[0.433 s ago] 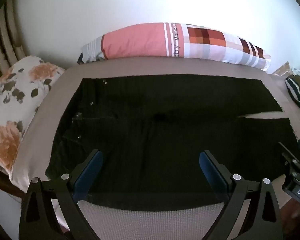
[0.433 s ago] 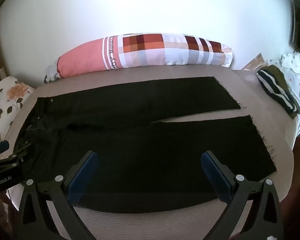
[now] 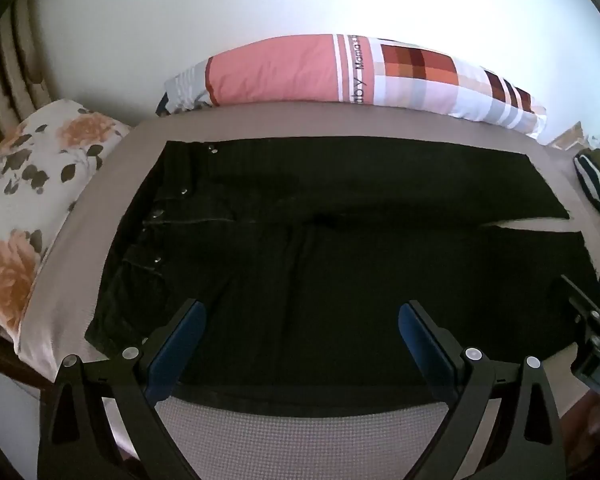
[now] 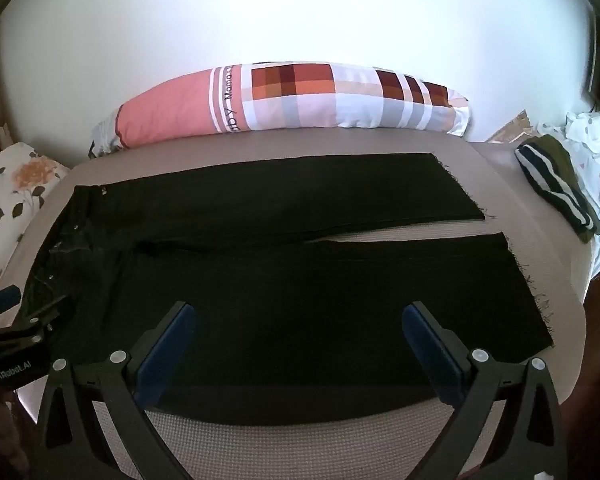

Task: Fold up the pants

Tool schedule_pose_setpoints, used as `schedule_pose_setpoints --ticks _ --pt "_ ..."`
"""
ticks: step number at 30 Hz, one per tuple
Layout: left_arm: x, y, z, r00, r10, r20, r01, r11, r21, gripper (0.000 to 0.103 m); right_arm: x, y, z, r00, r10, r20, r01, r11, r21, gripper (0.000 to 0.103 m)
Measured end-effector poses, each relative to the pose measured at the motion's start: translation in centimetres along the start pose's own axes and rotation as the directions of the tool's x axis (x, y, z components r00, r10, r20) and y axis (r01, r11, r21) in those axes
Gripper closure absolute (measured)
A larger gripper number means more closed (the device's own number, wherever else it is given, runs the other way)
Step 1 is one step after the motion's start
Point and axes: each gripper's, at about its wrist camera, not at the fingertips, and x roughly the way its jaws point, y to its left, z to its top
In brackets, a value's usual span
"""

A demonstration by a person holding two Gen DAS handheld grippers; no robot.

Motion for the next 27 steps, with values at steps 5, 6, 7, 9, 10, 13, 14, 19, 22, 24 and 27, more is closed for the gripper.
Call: schedule_pose_setpoints --ticks 5,6,7,9,10,13,14,19,22,24,27 --pt "0.31 0.03 -0.17 1.0 0.003 -0.01 -0.003 1.0 0.001 0.006 -0.1 0.05 0.32 1.0 0.002 -0.001 -0.002 1.0 -0.006 0.0" --pt "0.35 0.04 -0.23 1.0 0.004 -0.011 -0.004 1.0 0.002 0.006 -0.12 0.09 0.38 1.0 0.001 -0.003 -0.001 1.0 -0.004 0.0" --pt "0.4 0.06 -0.07 1.0 0.005 -0.014 -0.005 1.0 0.002 0.006 -0.09 0.16 0.31 1.0 0.003 -0.004 -0.003 1.0 -0.003 0.0" --pt "0.51 -0.02 -0.12 1.0 0.005 -0.019 -0.005 1.0 -0.001 0.006 -0.07 0.1 0.3 1.0 0.007 -0.005 -0.007 1.0 -0.003 0.0" --pt "0.51 -0.03 -0.13 1.0 0.006 -0.021 -0.006 1.0 -0.002 0.006 -0.06 0.15 0.32 1.0 0.005 -0.005 -0.005 1.0 -0.004 0.0" --pt "0.68 0.01 -0.24 1.0 0.009 -0.023 -0.009 1.0 -0.001 0.006 -0.01 0.2 0.28 1.0 0.002 -0.004 -0.002 1.0 -0.004 0.0" --pt "0.69 0.05 -0.25 1.0 0.008 -0.023 -0.008 1.0 0.0 0.006 -0.01 0.23 0.39 1.0 0.0 -0.006 0.0 1.0 -0.003 0.0" --pt "0.62 0.14 -0.03 1.0 0.01 -0.025 -0.01 1.0 0.001 0.006 -0.05 0.29 0.39 1.0 0.003 -0.011 -0.003 1.0 -0.003 0.0" --pt "0.71 0.29 -0.17 1.0 0.01 -0.026 -0.01 1.0 -0.001 0.006 -0.04 0.33 0.26 1.0 0.004 -0.012 -0.004 1.0 -0.001 0.0" --pt "0.71 0.27 -0.24 1.0 0.009 -0.026 -0.009 1.0 -0.001 0.006 -0.01 0.34 0.23 1.0 0.004 -0.01 -0.004 1.0 -0.005 0.0" --pt "0.72 0.31 -0.29 1.0 0.011 -0.025 -0.011 1.0 0.001 0.006 0.22 0.14 0.05 1.0 0.001 -0.008 -0.001 1.0 -0.008 0.0"
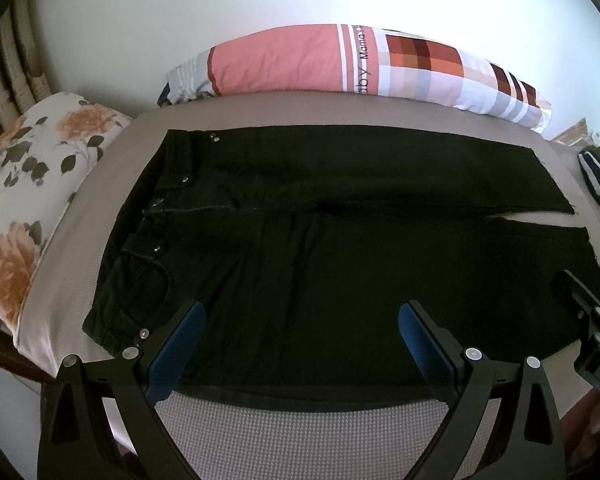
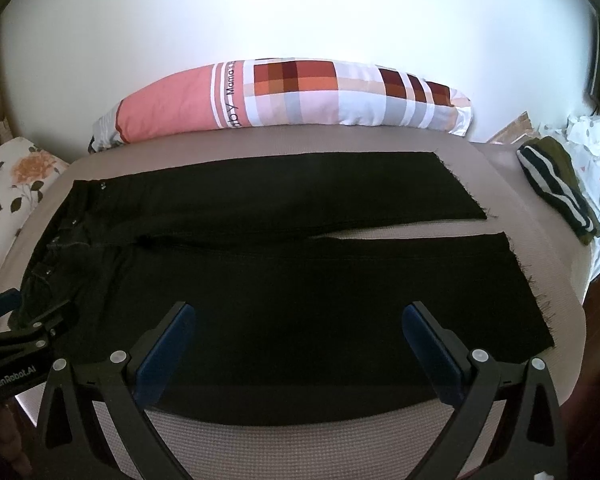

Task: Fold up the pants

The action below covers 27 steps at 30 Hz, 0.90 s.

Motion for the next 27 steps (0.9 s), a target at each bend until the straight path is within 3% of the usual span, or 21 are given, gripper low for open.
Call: schedule_pose_setpoints --ticks 27 --pt "-0.05 0.31 0.07 1.0 0.005 -0.002 -0.005 1.0 0.001 0.006 -0.48 0.33 0.06 1.0 -0.005 0.003 0.005 1.0 -0.006 0.0"
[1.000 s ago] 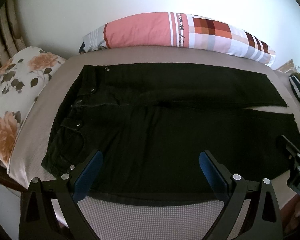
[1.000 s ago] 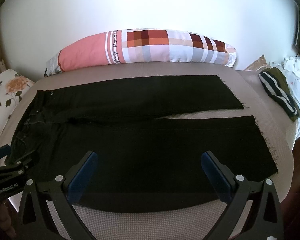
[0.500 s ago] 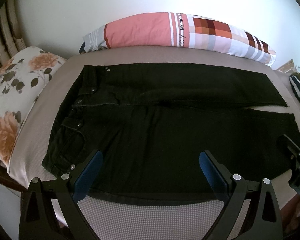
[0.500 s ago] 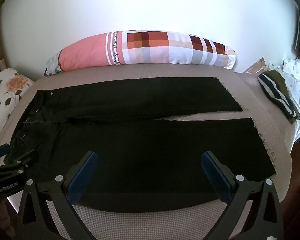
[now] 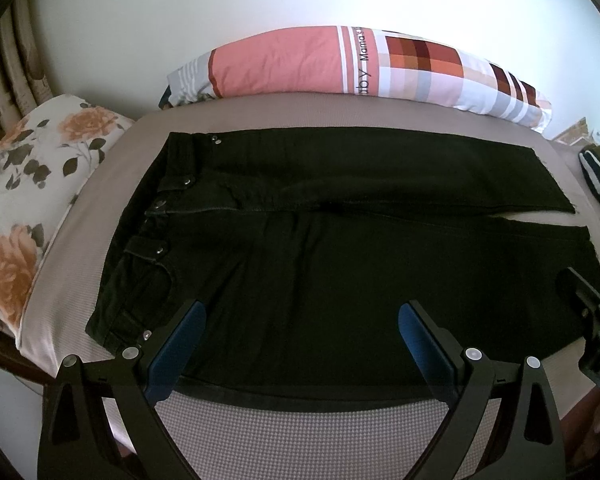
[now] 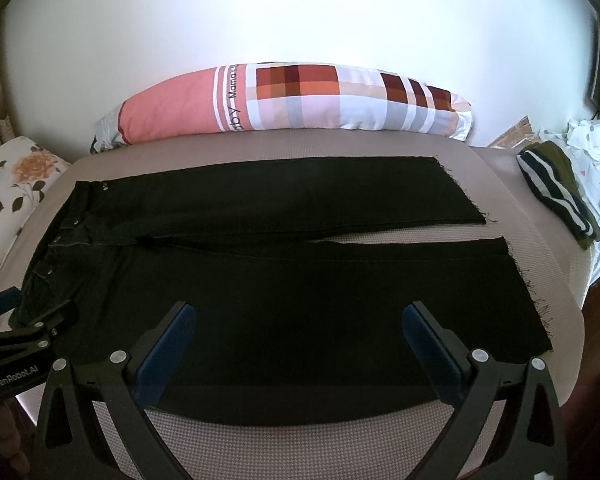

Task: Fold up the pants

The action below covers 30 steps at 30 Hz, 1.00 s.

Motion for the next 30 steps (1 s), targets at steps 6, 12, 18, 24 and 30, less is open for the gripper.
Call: schedule_pose_setpoints --ticks 6,12,18,24,30 --pt "-0.1 -0.2 0.0 1.0 0.002 0.003 -0.002 1.0 0.0 0.006 0.0 0.0 0.2 1.0 -0.006 0.0 0.006 1.0 0.007 0.0" --pt "-0.1 -0.2 0.0 1.0 0.003 0.002 -0.003 1.0 0.001 0.006 0.2 -0.3 0.3 1.0 0.001 -0.001 -0.001 1.0 0.02 0.0" --pt "-0.1 -0.2 0.2 1.0 0.005 0.003 -0.005 1.0 0.001 0.006 0.2 -0.4 0.2 1.0 0.0 0.0 0.0 1.0 0.019 0.0" --pt "-0.1 -0.1 0.2 1.0 0.009 0.003 -0.009 1.0 0.0 0.006 0.6 -1.0 0.0 1.0 0.016 -0.006 -0.016 0.998 0.055 0.0" --pt "0.1 0.0 0.6 1.0 0.013 0.0 -0.013 1.0 -0.001 0.006 1.2 -1.6 0.3 1.0 0.009 -0.017 -0.007 0.997 0.082 0.0"
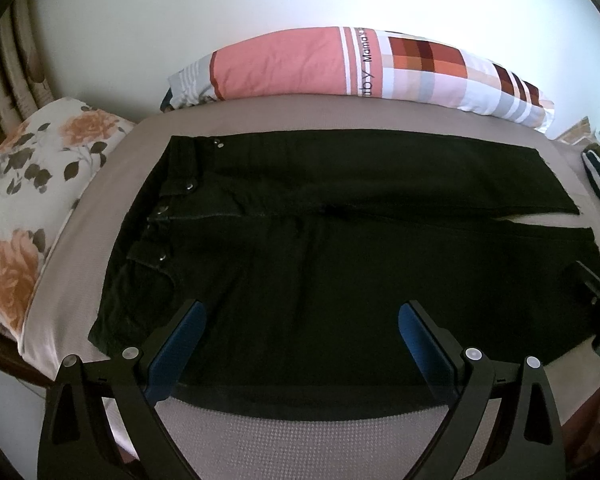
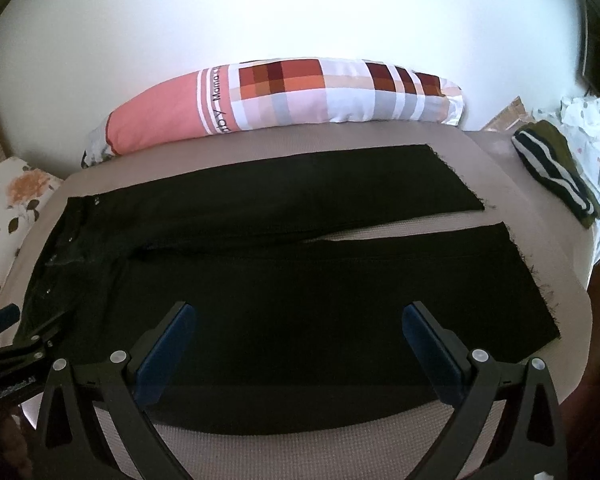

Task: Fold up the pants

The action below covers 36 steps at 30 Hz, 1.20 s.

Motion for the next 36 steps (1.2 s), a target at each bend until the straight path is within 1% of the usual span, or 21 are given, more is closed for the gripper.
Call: schedule_pose_setpoints --ticks 4,7,10,11,12,13,14,15,17,18,20,21,23,25,27,31,32,35,36 --pt "0.6 1.1 1.3 1.0 -0.012 0.004 0.012 1.0 -0.017 0.006 0.7 -0.6 0.5 1.0 -0.021 -0.018 0.021 0.999 0.027 0.0" --pt "1.4 2.8 2.9 0.999 -0.038 0.019 0.039 0.998 -0.041 0.006 1.2 -1.0 1.0 0.999 0.036 -0.017 -0.036 0.999 0.041 0.0" --pt "2.3 5.3 4.7 0.998 -0.051 0.048 0.054 0.997 -0.06 0.009 1.6 -1.4 1.8 0.995 0.1 0.011 -0.1 0.994 0.045 0.0" --pt "2.7 6.4 5.5 0.997 -0.055 0.059 0.059 0.996 -0.064 0.013 1.7 -1.3 2.2 0.994 0.103 0.02 -0.104 0.994 0.034 0.0" --pt "3.1 7.4 6.2 0.996 -0.058 0.063 0.062 0.996 -0.067 0.015 1.8 -1.2 2.4 0.994 0.109 0.024 -0.109 0.994 0.026 0.0" --pt "3.5 8.2 6.7 0.996 -0.066 0.066 0.07 0.995 -0.072 0.02 2.1 -1.3 3.0 0.991 0.129 0.027 -0.13 0.991 0.018 0.0" --pt "3.9 9.2 7.4 0.995 -0.079 0.068 0.084 0.993 -0.079 0.024 2.4 -1.3 3.5 0.989 0.145 0.027 -0.145 0.989 0.025 0.0" --pt "4.5 10.3 8.1 0.993 -0.096 0.068 0.102 0.991 -0.091 0.026 2.7 -1.4 3.8 0.987 0.161 0.026 -0.162 0.986 0.033 0.0" --pt "5.9 12.9 9.6 0.988 -0.142 0.059 0.148 0.981 -0.124 0.037 3.5 -1.5 4.8 0.981 0.195 0.022 -0.196 0.979 0.057 0.0" --pt "6.9 14.4 10.6 0.984 -0.17 0.052 0.176 0.974 -0.145 0.04 3.8 -1.6 5.1 0.979 0.203 0.022 -0.205 0.976 0.068 0.0" --pt "8.4 16.3 11.7 0.978 -0.203 0.044 0.208 0.963 -0.174 0.05 4.7 -1.5 6.2 0.973 0.231 0.025 -0.233 0.968 0.091 0.0" --pt "9.4 17.4 12.4 0.975 -0.222 0.035 0.224 0.955 -0.193 0.053 5.1 -1.4 6.7 0.972 0.235 0.024 -0.237 0.966 0.106 0.0" --pt "11.4 19.3 13.3 0.963 -0.269 0.02 0.266 0.936 -0.229 0.061 6.2 -1.3 7.5 0.971 0.237 0.017 -0.237 0.962 0.135 0.0" --pt "13.8 21.2 14.1 0.952 -0.307 0.006 0.297 0.917 -0.267 0.065 7.2 -1.0 8.1 0.971 0.241 0.008 -0.239 0.958 0.156 0.0" --pt "15.7 22.6 14.4 0.946 -0.325 -0.005 0.308 0.901 -0.307 0.067 8.3 -0.2 9.0 0.971 0.237 -0.007 -0.233 0.958 0.166 0.0" --pt "19.4 25.0 14.8 0.915 -0.402 -0.028 0.363 0.853 -0.374 0.067 10.2 2.2 10.2 0.973 0.23 -0.034 -0.224 0.966 0.132 0.0" --pt "20.2 25.5 14.8 0.904 -0.427 -0.029 0.383 0.837 -0.39 0.067 10.9 3.1 10.5 0.972 0.232 -0.046 -0.225 0.967 0.122 0.0" --pt "22.3 26.4 14.7 0.882 -0.469 -0.049 0.406 0.808 -0.427 0.067 12.5 5.1 11.1 0.967 0.244 -0.076 -0.236 0.967 0.099 0.0" --pt "22.9 26.6 14.7 0.877 -0.477 -0.049 0.411 0.8 -0.436 0.067 12.9 5.6 11.3 0.965 0.248 -0.082 -0.24 0.966 0.094 0.0"
